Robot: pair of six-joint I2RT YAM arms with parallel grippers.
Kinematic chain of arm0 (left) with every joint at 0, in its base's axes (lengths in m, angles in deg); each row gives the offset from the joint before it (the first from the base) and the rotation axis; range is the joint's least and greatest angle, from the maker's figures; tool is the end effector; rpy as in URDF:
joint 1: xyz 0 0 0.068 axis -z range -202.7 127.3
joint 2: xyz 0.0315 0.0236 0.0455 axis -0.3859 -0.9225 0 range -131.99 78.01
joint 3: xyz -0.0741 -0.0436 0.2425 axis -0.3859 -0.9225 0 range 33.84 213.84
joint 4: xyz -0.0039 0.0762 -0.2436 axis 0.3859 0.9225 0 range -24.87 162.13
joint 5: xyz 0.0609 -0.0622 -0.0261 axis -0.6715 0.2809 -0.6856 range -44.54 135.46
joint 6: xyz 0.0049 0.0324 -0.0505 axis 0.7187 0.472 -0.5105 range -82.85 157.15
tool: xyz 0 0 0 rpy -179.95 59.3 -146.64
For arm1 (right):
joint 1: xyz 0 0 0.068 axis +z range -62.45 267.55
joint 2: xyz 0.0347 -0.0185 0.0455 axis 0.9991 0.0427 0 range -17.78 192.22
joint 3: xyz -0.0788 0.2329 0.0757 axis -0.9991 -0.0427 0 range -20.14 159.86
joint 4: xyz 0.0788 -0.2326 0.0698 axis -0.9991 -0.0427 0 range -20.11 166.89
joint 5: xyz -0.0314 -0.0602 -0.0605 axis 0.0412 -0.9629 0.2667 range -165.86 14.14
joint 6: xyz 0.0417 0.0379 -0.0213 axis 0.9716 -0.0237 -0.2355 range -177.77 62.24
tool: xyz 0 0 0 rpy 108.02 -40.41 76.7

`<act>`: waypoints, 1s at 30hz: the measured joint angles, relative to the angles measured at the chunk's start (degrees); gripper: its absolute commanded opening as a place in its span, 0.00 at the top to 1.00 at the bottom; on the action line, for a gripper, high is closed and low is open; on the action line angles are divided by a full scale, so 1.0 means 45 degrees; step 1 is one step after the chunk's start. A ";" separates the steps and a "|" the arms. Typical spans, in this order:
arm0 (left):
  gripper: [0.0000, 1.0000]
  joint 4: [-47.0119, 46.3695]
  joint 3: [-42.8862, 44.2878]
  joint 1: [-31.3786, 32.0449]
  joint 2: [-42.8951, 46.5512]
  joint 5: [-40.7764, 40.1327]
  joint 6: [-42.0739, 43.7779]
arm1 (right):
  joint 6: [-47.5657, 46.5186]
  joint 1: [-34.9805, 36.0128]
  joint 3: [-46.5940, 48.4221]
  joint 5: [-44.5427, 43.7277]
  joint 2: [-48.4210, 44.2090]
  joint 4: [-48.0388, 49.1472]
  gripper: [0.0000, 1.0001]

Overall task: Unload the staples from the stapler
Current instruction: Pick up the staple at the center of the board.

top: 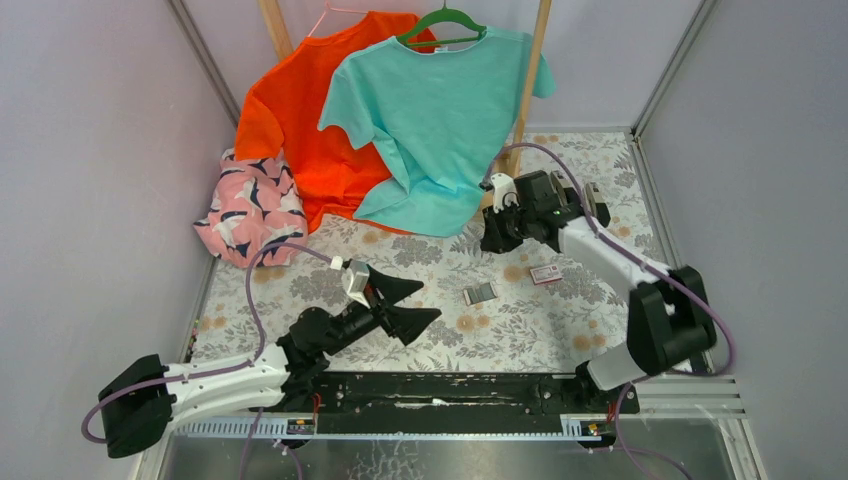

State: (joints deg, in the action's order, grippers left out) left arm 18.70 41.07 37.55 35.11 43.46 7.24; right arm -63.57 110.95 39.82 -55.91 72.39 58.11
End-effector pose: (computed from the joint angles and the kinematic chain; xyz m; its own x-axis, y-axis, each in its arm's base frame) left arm 0.0924 -0.1585 0.2142 -0.3438 -0.4027 -0.8483 0.7835 0.3749 -0.4956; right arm 0.2997 0.1462 0.2059 -0.6304 -0.3764 -0.6788 -0.6458 0.7396 0.1896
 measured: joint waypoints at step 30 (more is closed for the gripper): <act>0.05 -0.9209 0.1569 -0.3653 -0.5838 0.4551 -0.3818 | 0.4138 -0.0010 -0.1792 1.0404 -0.5260 0.4303 0.83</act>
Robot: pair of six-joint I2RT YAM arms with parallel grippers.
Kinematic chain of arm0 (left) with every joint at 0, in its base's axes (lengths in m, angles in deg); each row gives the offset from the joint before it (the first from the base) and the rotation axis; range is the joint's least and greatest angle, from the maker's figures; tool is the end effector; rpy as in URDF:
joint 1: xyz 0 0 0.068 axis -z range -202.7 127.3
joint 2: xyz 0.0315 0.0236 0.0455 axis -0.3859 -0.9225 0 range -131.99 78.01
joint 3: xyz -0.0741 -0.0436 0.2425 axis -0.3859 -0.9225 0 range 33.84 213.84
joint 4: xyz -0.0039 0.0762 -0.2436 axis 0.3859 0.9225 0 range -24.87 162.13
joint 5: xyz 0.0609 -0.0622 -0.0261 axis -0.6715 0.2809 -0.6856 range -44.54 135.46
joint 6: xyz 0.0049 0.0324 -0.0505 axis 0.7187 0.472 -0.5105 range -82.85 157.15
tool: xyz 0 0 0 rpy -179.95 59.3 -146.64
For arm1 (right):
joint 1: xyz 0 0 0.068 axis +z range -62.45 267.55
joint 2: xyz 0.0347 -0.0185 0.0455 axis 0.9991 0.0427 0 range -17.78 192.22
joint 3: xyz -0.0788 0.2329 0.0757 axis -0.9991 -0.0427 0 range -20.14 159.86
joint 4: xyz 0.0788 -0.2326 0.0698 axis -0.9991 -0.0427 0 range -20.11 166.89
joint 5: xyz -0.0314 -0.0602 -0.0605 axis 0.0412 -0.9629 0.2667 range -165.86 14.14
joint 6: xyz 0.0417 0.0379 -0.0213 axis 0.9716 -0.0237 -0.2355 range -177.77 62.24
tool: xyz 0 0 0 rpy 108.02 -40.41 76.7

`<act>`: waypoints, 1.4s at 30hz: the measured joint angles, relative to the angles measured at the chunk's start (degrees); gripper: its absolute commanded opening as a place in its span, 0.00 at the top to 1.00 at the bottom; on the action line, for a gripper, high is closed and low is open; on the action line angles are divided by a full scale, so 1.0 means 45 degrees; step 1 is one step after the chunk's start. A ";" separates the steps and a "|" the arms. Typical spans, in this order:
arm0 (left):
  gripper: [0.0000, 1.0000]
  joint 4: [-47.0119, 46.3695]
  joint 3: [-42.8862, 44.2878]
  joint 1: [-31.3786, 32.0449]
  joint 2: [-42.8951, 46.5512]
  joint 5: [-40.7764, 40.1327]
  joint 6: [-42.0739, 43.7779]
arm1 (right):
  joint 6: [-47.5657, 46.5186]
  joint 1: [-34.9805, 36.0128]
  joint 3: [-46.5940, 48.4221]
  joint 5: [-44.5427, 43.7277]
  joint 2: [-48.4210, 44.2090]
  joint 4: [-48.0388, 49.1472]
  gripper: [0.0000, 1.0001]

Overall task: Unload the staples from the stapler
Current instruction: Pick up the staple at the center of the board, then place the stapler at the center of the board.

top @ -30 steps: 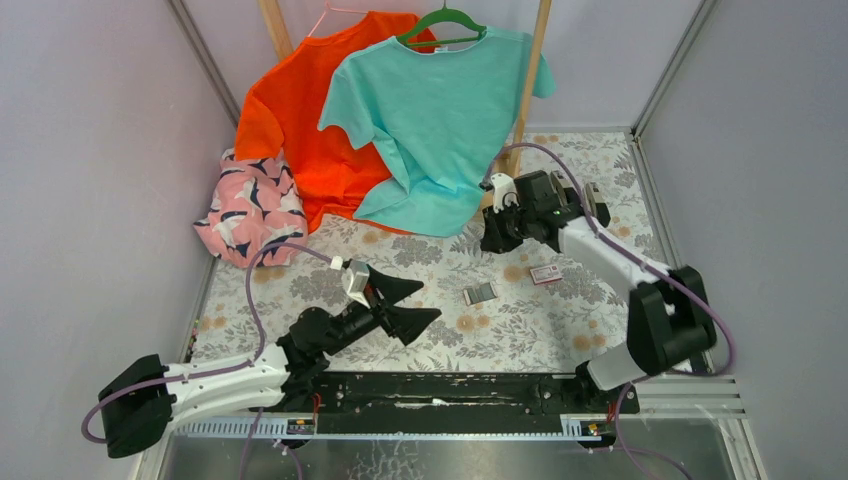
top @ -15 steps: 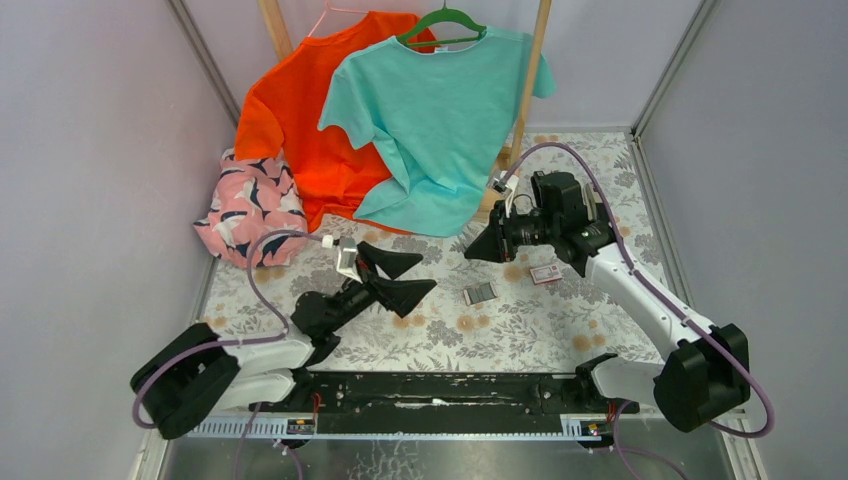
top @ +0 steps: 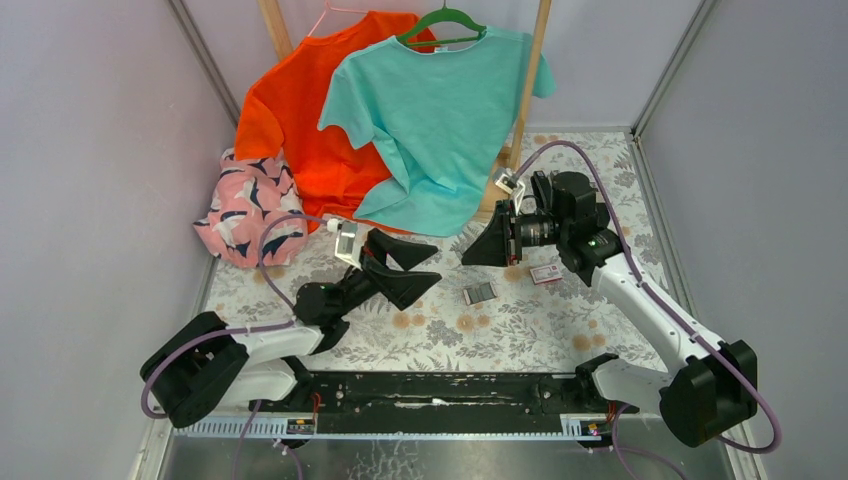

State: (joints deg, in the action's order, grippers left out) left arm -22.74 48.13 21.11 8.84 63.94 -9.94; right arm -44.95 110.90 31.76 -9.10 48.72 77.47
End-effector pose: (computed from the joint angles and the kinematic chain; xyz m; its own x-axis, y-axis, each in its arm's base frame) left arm 0.1457 -0.1594 0.2481 -0.3538 -0.6232 -0.6974 0.8654 0.0647 -0.4968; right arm 0.2187 0.1390 0.3167 -0.4331 -0.0917 -0.8967 -0.9013 0.0302 0.4322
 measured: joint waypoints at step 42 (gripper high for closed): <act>0.50 -0.0019 0.2050 0.0452 -0.2361 -0.0092 -0.1559 | 0.2832 0.0000 -0.0539 0.1321 0.0034 0.2798 0.82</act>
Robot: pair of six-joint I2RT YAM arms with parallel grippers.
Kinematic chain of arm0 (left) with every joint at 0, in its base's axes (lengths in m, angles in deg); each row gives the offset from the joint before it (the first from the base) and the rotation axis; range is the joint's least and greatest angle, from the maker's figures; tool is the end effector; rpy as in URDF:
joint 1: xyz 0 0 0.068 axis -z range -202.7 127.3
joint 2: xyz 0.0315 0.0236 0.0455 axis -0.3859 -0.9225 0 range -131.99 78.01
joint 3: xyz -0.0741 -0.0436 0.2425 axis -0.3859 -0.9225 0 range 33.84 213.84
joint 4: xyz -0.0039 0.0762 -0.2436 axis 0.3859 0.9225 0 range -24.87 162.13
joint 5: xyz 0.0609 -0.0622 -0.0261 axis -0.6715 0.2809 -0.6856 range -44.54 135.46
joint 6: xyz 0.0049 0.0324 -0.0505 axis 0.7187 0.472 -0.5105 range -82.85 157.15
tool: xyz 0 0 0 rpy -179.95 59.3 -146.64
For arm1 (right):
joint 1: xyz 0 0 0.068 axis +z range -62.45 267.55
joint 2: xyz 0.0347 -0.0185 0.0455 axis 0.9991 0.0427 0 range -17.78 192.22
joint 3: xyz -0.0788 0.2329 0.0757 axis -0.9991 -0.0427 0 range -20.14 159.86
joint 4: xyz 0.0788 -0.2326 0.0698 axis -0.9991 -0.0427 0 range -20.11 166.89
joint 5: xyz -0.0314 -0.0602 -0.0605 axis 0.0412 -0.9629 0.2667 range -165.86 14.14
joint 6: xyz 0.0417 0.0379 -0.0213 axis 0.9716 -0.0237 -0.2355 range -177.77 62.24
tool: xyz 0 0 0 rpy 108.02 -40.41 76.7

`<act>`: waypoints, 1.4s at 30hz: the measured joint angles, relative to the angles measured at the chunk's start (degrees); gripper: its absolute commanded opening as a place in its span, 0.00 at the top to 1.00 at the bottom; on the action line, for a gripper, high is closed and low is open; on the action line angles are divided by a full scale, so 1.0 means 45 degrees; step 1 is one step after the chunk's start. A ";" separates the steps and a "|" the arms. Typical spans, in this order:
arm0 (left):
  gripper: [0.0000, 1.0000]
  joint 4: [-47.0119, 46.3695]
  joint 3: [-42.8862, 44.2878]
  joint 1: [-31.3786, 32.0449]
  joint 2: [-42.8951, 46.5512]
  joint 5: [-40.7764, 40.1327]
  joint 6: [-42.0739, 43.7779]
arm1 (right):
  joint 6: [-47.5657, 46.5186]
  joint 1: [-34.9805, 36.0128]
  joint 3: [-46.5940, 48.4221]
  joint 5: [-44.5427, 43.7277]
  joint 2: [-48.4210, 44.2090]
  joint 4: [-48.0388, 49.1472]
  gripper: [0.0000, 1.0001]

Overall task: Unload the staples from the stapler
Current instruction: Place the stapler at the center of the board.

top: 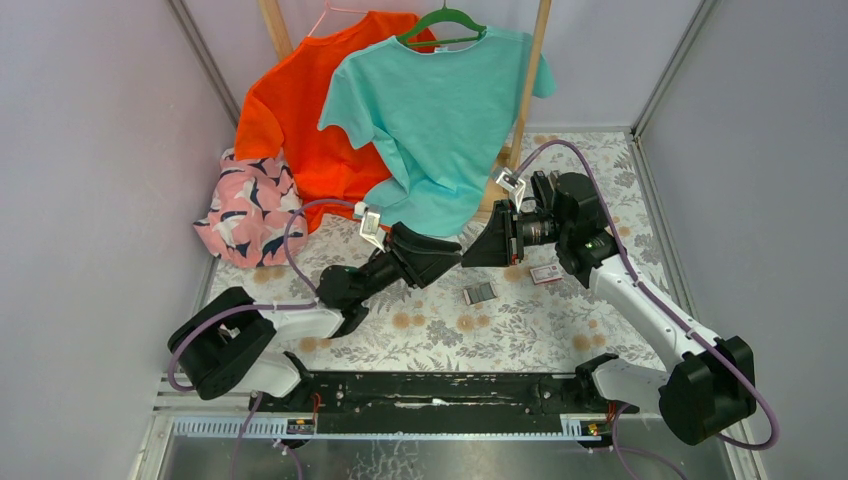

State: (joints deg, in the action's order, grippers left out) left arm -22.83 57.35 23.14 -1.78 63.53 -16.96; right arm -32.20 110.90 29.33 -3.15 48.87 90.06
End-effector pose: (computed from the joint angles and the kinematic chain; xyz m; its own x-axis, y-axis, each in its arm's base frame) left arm 0.1693 -0.1942 0.2537 -0.4870 -0.6041 -0.6308 0.8040 -0.0279 -0.5939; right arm 0.2166 0.1399 0.3220 -0.4861 -0.0702 -0.8711 -0.8674 -0.0822 0.4907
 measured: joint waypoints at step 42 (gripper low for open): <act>0.83 0.9350 0.0393 -0.0714 0.1132 -0.1613 0.0685 | -0.9680 -0.1870 0.2851 -0.3968 -0.0253 -0.9112 0.38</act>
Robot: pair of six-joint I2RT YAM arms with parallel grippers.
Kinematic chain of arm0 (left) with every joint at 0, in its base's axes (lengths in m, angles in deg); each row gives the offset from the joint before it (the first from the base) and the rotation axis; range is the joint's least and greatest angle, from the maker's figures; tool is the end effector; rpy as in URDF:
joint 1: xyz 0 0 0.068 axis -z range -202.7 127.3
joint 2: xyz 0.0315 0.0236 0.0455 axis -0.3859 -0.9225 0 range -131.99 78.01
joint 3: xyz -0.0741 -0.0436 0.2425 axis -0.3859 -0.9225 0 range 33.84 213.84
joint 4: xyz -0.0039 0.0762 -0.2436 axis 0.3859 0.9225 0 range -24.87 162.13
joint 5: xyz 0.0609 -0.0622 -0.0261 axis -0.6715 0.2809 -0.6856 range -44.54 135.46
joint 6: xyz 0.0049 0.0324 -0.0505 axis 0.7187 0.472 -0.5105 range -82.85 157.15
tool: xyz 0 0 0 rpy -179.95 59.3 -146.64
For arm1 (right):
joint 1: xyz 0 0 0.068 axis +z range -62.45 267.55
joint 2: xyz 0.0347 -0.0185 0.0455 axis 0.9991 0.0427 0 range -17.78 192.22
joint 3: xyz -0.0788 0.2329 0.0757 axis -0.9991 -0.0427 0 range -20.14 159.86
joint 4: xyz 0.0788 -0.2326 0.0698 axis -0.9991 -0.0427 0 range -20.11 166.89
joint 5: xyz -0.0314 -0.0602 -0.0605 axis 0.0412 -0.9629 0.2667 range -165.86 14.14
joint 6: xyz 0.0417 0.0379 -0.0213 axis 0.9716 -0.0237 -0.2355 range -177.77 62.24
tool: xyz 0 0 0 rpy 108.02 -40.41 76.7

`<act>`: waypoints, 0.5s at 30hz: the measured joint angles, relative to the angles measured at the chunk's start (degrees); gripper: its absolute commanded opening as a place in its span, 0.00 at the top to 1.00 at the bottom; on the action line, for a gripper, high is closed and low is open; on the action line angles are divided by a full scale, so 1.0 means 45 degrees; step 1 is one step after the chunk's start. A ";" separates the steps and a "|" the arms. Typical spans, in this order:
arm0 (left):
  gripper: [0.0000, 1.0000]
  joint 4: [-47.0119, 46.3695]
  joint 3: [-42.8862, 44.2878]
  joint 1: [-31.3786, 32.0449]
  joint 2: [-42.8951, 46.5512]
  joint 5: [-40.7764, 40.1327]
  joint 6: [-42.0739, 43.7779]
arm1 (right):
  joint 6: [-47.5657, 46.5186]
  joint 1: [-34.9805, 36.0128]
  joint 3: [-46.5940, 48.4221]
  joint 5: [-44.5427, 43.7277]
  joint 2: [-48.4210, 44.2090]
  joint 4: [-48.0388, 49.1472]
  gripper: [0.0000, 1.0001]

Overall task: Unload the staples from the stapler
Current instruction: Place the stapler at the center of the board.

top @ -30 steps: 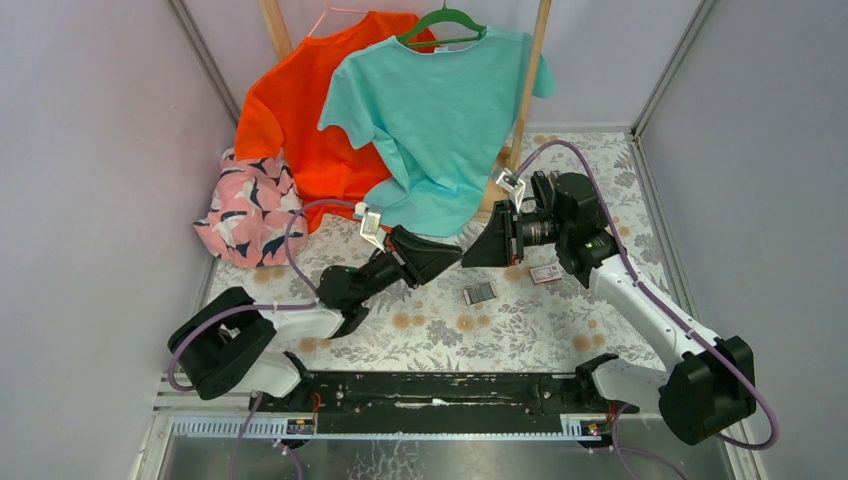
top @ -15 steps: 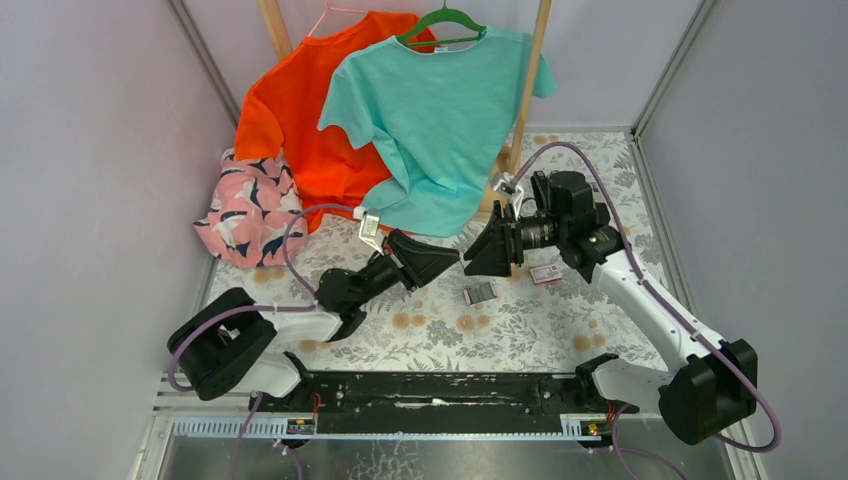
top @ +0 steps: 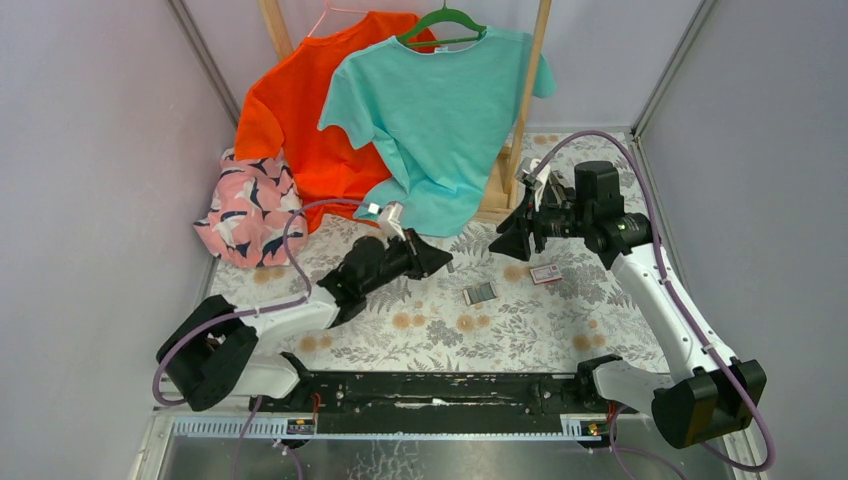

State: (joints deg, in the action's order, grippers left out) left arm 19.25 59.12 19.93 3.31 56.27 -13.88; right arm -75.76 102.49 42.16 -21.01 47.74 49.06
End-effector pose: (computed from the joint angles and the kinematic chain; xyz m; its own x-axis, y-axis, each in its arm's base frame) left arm 0.1950 -0.1909 0.2034 -0.6528 -0.4371 -0.6187 0.4697 0.4073 -0.7833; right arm 0.2265 0.0981 0.3343 -0.2190 -0.2426 -0.9451 -0.9388 0.3164 0.1364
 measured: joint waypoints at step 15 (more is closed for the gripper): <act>0.81 1.2687 0.7388 0.0228 -0.5489 -0.3424 0.4639 | -0.0102 -0.0029 0.0000 -0.0758 0.0049 -0.0136 0.38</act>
State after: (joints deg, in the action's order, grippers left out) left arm 76.34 92.36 20.96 -21.39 40.86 7.00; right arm -76.22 102.36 42.16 -24.42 47.96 48.45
